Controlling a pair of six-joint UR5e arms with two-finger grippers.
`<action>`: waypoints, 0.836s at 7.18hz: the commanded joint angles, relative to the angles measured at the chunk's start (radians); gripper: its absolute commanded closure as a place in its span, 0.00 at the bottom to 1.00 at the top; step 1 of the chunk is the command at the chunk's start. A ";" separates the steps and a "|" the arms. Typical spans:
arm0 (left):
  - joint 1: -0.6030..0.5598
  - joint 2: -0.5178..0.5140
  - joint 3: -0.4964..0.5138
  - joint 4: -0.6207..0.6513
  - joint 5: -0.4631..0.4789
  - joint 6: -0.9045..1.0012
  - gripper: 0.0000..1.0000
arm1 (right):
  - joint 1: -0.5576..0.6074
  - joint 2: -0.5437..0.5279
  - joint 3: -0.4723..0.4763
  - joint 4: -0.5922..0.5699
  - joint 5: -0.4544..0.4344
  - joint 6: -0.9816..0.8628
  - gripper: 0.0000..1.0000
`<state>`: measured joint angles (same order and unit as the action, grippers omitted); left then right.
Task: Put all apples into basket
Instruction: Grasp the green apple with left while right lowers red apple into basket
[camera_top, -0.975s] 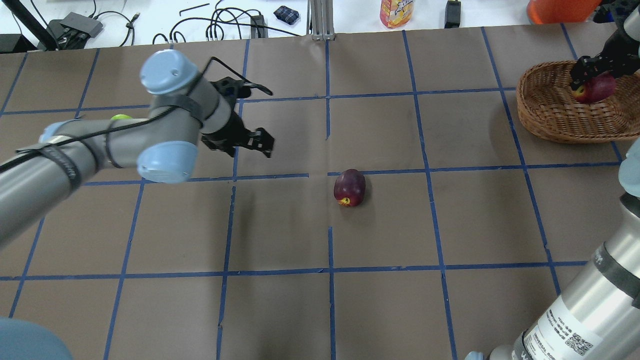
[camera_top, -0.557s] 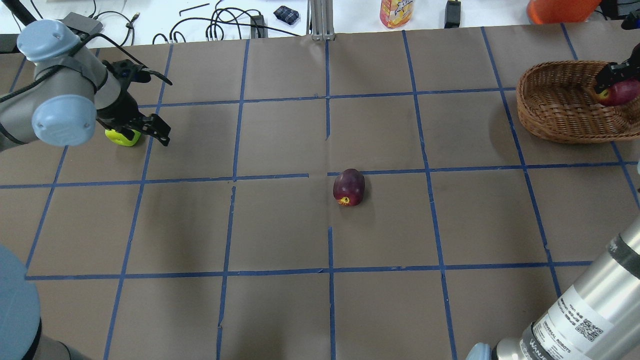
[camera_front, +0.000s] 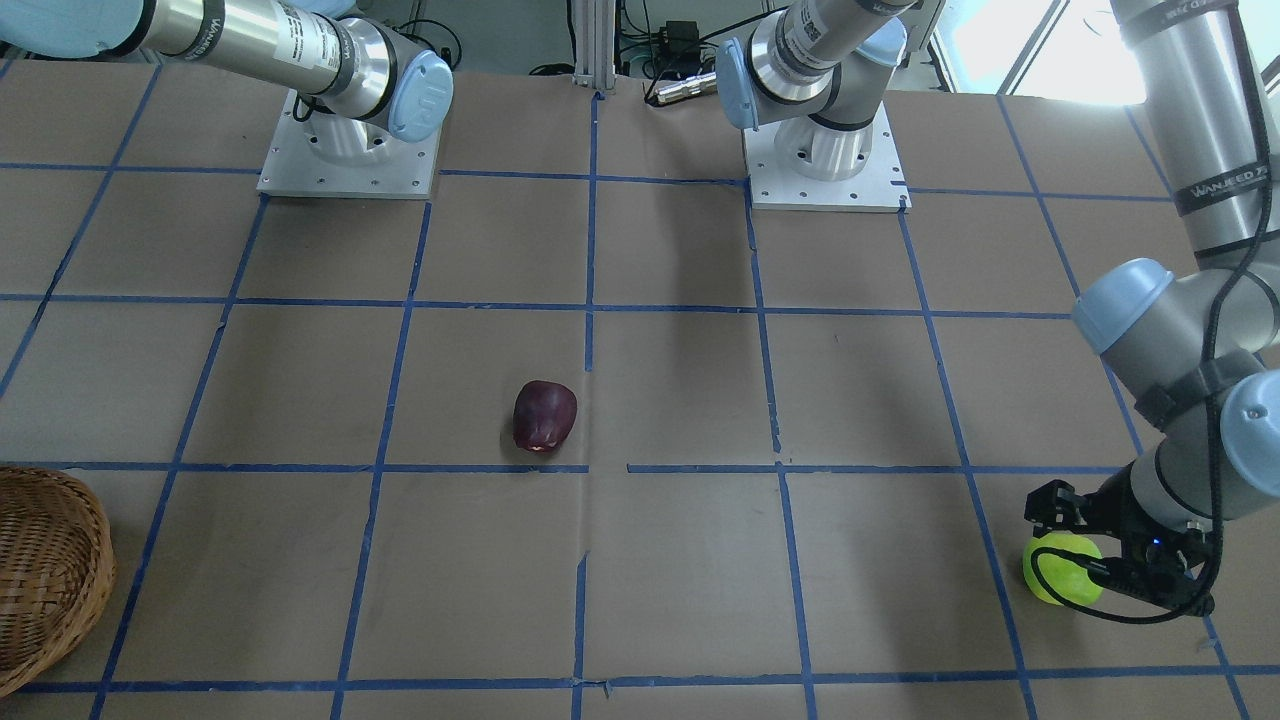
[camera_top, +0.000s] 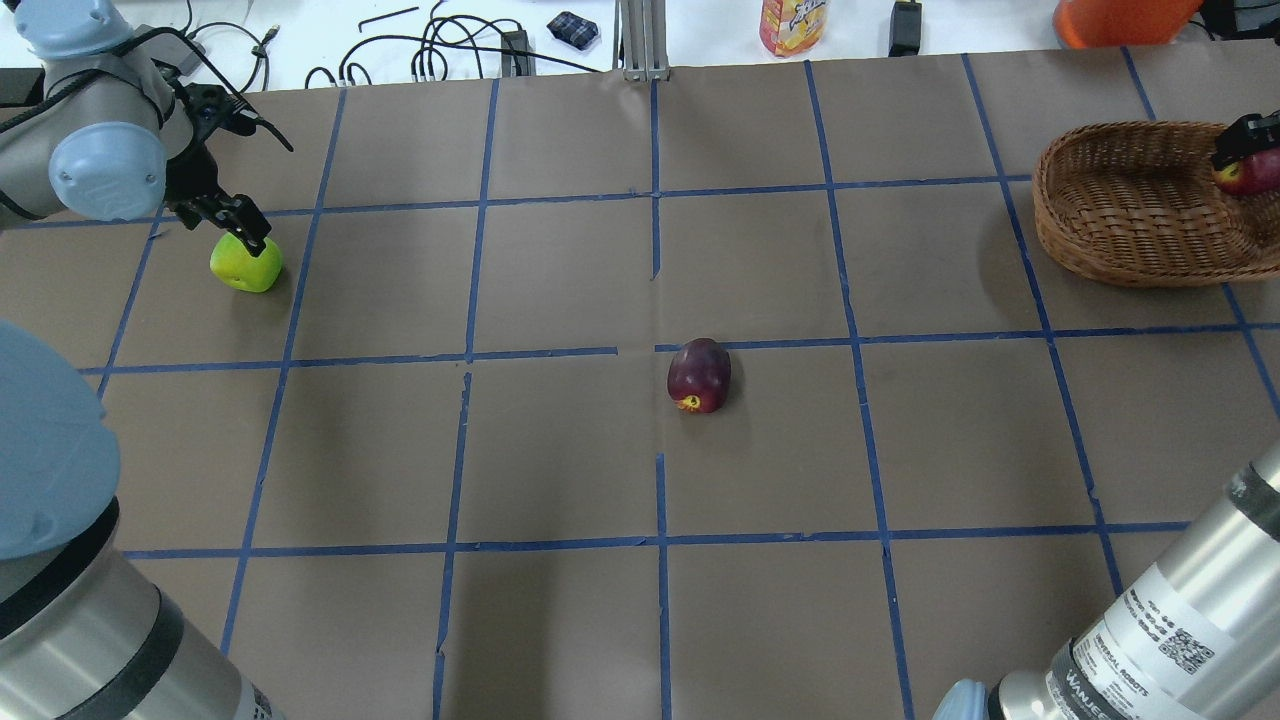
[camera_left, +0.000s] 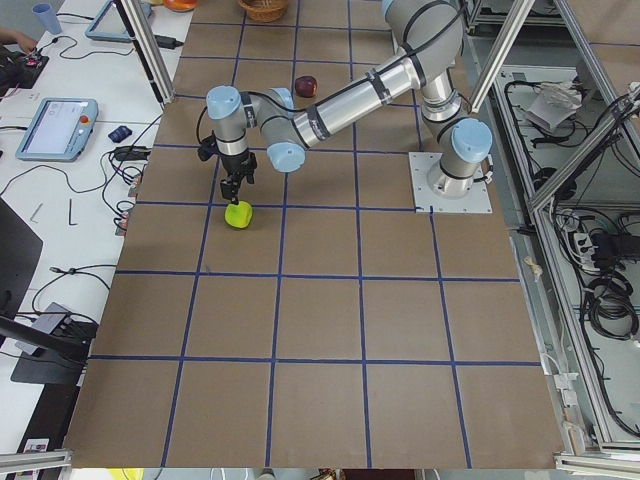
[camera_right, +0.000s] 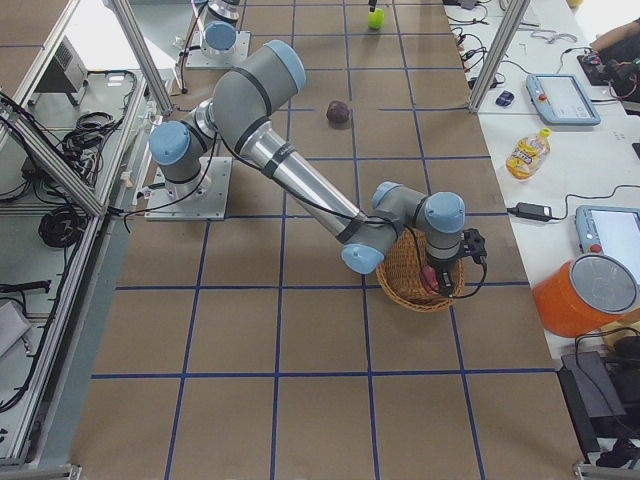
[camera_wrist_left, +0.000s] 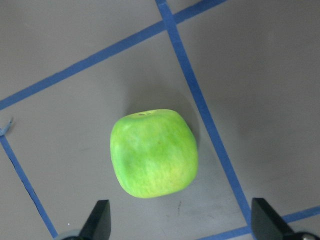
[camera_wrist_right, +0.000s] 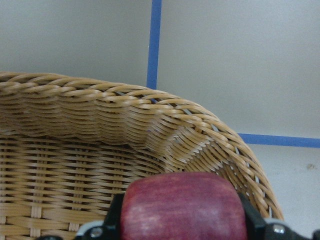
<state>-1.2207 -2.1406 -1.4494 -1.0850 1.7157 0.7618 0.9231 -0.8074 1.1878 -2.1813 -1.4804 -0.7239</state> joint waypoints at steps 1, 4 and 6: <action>0.003 -0.065 0.023 0.005 -0.031 -0.001 0.00 | -0.001 -0.006 -0.002 0.056 0.002 -0.009 0.31; 0.064 -0.094 0.015 0.028 -0.036 -0.006 0.00 | -0.001 -0.010 -0.016 0.067 0.026 -0.037 0.00; 0.069 -0.111 0.004 0.028 -0.146 -0.015 0.24 | -0.001 -0.013 -0.017 0.075 0.023 -0.037 0.00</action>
<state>-1.1572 -2.2360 -1.4386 -1.0578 1.6276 0.7518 0.9219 -0.8186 1.1720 -2.1110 -1.4561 -0.7604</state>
